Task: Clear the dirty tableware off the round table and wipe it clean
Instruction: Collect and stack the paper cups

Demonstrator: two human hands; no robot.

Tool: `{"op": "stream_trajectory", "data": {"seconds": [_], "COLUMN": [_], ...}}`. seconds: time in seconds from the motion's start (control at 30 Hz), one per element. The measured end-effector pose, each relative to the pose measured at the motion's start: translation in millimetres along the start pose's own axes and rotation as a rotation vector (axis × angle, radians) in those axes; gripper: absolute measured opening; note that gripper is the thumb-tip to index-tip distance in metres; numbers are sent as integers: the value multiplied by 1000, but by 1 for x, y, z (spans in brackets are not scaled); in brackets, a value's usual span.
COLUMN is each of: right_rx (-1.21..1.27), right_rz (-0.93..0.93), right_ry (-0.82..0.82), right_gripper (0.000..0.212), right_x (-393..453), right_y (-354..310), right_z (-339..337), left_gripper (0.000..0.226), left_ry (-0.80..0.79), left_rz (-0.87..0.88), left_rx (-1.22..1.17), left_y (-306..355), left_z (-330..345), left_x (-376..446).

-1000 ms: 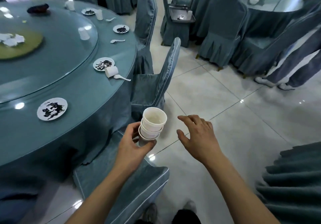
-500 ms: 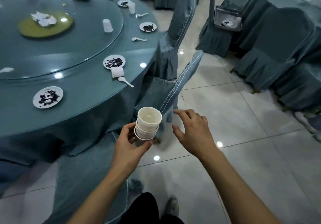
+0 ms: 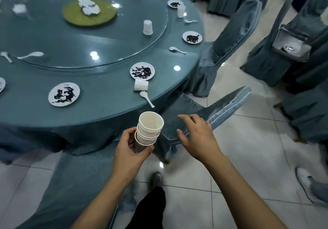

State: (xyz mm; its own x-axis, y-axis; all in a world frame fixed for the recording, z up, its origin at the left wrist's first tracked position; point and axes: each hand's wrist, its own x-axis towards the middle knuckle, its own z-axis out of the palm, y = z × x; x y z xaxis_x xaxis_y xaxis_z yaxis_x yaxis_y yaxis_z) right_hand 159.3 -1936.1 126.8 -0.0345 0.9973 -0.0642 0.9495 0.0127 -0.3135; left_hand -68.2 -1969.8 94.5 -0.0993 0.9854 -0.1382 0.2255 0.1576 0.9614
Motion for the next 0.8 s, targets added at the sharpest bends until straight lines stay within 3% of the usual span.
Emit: {"op": "stream_trajectory", "data": {"seconds": [0.4, 0.8], "right_rx": [-60, -210], "right_rz": [-241, -519], "right_ry": [-109, -249], "right_gripper": [49, 66], "right_x": [176, 345], "right_y": [-10, -71], "right_z": [11, 90], "left_gripper": [62, 61], "left_ry": [213, 489], "left_rz": [-109, -292], "left_rx": [-67, 29], "left_y": [8, 11], "left_z": [13, 21], "left_x": [101, 125]}}
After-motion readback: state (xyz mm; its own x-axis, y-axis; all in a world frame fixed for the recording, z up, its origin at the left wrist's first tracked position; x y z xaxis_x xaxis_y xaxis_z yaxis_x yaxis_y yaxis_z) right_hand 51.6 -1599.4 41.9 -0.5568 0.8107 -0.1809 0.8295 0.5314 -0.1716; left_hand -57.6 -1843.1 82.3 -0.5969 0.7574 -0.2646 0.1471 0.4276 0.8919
